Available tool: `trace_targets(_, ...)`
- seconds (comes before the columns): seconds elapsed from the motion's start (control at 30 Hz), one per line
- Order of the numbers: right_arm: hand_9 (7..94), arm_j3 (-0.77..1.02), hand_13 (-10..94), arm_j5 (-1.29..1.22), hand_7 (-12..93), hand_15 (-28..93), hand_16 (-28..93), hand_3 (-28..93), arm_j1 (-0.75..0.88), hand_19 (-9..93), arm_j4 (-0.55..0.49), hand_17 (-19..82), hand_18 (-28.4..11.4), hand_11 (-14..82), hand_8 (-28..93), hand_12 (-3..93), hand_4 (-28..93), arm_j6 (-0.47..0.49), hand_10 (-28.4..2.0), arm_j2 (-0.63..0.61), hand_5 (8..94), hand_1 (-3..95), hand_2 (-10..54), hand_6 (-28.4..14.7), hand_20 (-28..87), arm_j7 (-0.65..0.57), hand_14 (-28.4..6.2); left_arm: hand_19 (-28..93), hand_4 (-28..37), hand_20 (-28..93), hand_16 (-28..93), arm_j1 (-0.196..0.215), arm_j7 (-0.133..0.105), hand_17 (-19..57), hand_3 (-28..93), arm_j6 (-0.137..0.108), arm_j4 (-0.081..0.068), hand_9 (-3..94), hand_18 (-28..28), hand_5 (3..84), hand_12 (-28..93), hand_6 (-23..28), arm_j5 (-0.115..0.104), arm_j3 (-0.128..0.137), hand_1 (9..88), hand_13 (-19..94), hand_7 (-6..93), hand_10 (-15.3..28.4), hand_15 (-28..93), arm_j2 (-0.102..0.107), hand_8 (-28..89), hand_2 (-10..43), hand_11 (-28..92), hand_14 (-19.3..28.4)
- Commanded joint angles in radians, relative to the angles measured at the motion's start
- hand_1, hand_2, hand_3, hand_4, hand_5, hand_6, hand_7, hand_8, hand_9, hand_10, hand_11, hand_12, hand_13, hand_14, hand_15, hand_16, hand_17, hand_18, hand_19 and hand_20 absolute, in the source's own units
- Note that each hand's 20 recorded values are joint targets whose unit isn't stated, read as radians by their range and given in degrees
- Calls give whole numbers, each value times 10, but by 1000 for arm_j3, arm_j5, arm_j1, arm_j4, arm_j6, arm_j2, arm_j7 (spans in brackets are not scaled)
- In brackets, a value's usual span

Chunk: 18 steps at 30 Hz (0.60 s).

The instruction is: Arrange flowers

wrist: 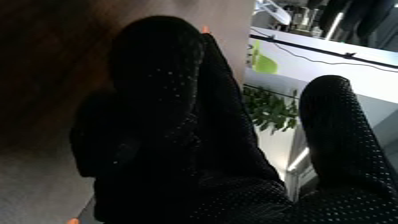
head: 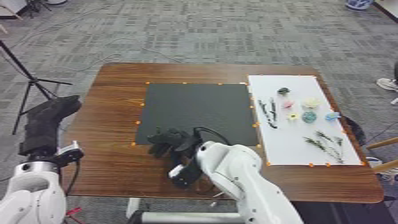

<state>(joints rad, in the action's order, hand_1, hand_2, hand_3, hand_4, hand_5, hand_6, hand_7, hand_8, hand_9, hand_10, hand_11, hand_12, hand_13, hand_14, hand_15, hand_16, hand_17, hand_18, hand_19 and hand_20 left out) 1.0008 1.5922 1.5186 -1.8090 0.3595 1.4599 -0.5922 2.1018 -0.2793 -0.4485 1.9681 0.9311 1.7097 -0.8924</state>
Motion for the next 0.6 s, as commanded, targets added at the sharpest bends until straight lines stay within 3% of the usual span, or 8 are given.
trace_targets(0.03,611,7,937,25,114,437,327,611,-32,932,41,652,-152,72,-66,73,-143,-34,-162,25,629,182,129,-62,314,68,-78,81,-254,198,12,-28,1,61,699,24,-14,548,130,556,174,26,-9,-26,263,432,223,139,205,-1,-72,53,223,177)
trace_targets(0.3,610,13,937,7,123,438,331,617,-46,932,34,649,-153,74,-68,73,-145,-62,-152,16,630,183,131,-53,314,83,-78,80,-253,198,13,-41,-4,62,695,28,-17,548,129,556,173,26,-10,-33,263,431,222,138,200,2,-72,54,221,175)
trace_targets(0.6,623,28,937,-67,122,440,330,605,19,932,-67,648,-155,76,-69,76,-146,-11,-157,-52,635,193,138,-58,316,15,-78,81,-253,199,15,4,-2,63,695,23,3,550,129,556,174,24,-12,1,262,433,222,138,201,-5,-71,54,220,176)
